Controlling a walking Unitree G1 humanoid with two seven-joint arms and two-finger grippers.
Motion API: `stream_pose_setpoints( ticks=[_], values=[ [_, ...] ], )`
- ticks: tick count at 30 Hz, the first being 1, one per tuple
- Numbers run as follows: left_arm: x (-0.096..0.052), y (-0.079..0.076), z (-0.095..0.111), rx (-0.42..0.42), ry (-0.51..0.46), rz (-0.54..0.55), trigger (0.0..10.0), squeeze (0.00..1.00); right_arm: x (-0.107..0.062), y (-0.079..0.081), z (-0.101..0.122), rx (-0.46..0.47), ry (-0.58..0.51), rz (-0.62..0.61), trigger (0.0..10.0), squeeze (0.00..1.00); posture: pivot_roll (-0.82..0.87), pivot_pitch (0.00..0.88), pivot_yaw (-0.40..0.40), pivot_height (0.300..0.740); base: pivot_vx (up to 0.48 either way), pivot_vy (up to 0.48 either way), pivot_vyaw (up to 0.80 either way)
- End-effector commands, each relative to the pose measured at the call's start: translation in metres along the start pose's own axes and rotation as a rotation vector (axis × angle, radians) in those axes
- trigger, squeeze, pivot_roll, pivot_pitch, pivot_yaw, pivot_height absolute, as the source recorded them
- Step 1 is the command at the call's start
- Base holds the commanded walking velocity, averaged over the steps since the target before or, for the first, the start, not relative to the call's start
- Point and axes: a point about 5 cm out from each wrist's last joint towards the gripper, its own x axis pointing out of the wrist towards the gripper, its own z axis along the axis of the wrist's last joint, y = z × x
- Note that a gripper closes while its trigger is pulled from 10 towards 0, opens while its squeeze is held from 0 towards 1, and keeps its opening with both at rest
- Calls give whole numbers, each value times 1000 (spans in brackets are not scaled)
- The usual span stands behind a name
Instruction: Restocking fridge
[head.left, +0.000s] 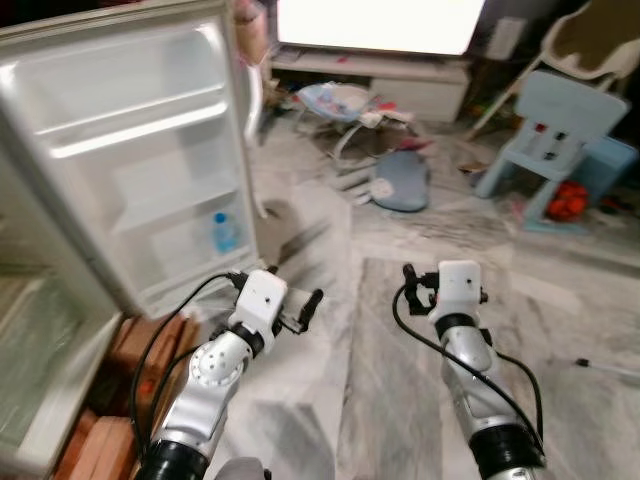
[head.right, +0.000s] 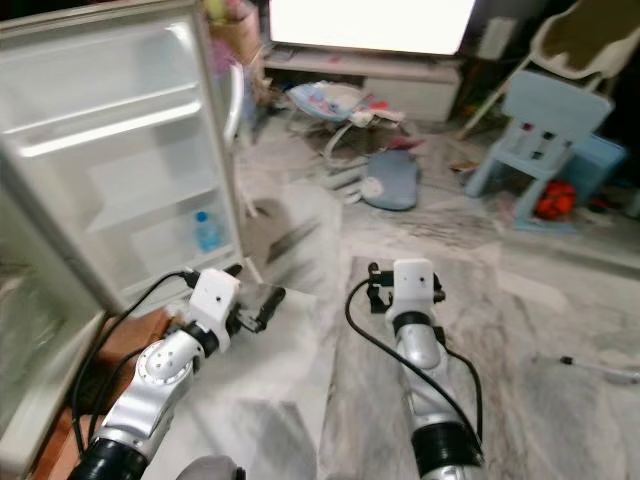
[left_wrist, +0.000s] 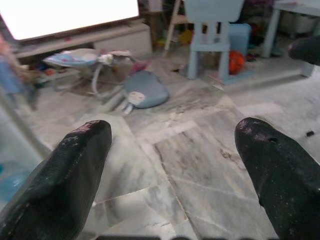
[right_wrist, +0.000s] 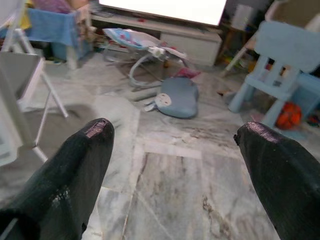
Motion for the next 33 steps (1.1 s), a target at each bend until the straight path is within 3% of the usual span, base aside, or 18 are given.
stream_pose_setpoints(
  ticks=[1, 24, 33],
  values=[
    [-1, -1, -1, 13, 6, -11, 10000, 0, 2, 3, 4, -7, -15, 10, 10000, 0, 81, 4, -32, 740, 431, 0, -800],
    [4, -8, -2, 3, 4, -38, 10000, 0, 2, 0, 5, -32, -23, 5, 10000, 0, 54, 28, -37, 740, 323, -33, -800],
    [-2, 2, 3, 13, -5, 7, 10000, 0, 6, -3, 14, -38, -55, -11, 10000, 0, 68, 54, -24, 740, 281, 0, -667]
  ],
)
